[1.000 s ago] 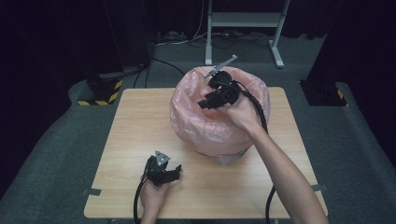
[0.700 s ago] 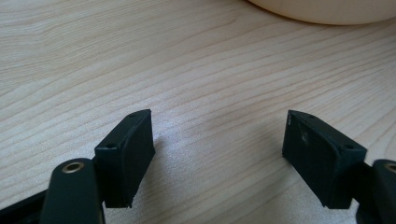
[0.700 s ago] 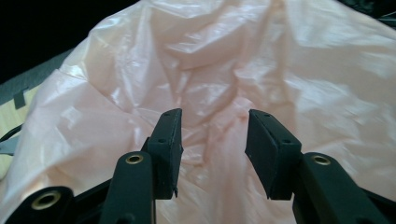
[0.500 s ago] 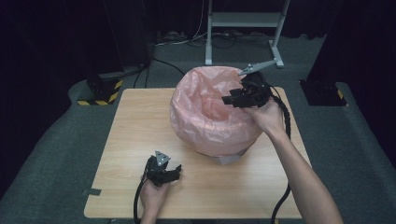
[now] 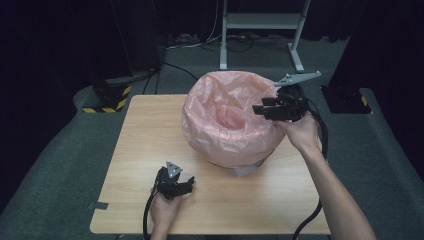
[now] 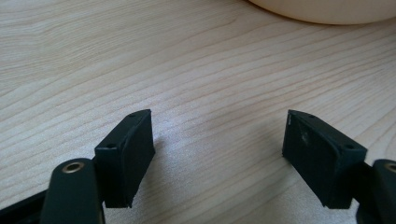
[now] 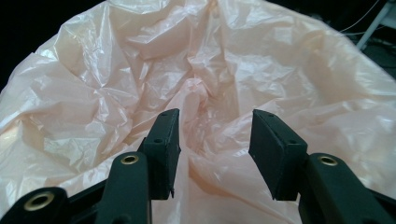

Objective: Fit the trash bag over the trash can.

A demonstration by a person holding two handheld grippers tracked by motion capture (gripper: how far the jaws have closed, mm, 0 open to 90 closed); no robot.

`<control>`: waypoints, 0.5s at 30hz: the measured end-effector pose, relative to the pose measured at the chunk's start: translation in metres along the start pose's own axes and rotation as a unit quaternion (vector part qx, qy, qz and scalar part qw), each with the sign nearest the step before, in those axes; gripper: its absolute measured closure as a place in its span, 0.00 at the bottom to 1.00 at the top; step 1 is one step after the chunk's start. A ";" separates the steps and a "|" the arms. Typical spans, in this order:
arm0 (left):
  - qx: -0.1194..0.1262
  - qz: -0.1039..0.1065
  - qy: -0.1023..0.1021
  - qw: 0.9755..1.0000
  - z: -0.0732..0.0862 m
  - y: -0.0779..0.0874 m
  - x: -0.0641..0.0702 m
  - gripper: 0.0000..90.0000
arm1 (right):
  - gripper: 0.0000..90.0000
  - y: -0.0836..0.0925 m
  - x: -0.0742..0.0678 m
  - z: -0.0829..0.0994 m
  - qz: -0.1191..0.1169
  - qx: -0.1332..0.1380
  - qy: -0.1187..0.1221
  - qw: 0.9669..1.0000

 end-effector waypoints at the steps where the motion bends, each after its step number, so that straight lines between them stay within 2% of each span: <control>1: 0.000 0.000 0.000 1.000 0.000 0.000 0.000 0.28 | 0.58 0.002 0.000 0.001 0.000 0.003 -0.002 1.000; 7: 0.000 0.000 0.000 1.000 0.000 0.000 0.000 0.28 | 0.58 0.016 0.001 0.006 0.006 0.027 -0.003 1.000; 12: 0.000 0.000 0.000 1.000 0.000 0.000 0.000 0.28 | 0.58 0.022 0.004 0.016 0.009 0.032 -0.007 0.999; 15: 0.000 0.000 0.000 1.000 0.000 0.000 0.000 0.28 | 0.58 0.028 0.003 0.021 0.013 0.045 -0.009 0.999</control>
Point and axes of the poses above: each handheld gripper's, and its own axes: y roughly backward along the jaws, z roughly out of its underside, x roughly to its right, the point moved 1 cm from there along -y, roughly forward along the jaws, and after that the axes turned 11 degrees about -z, right-handed, at the moved point
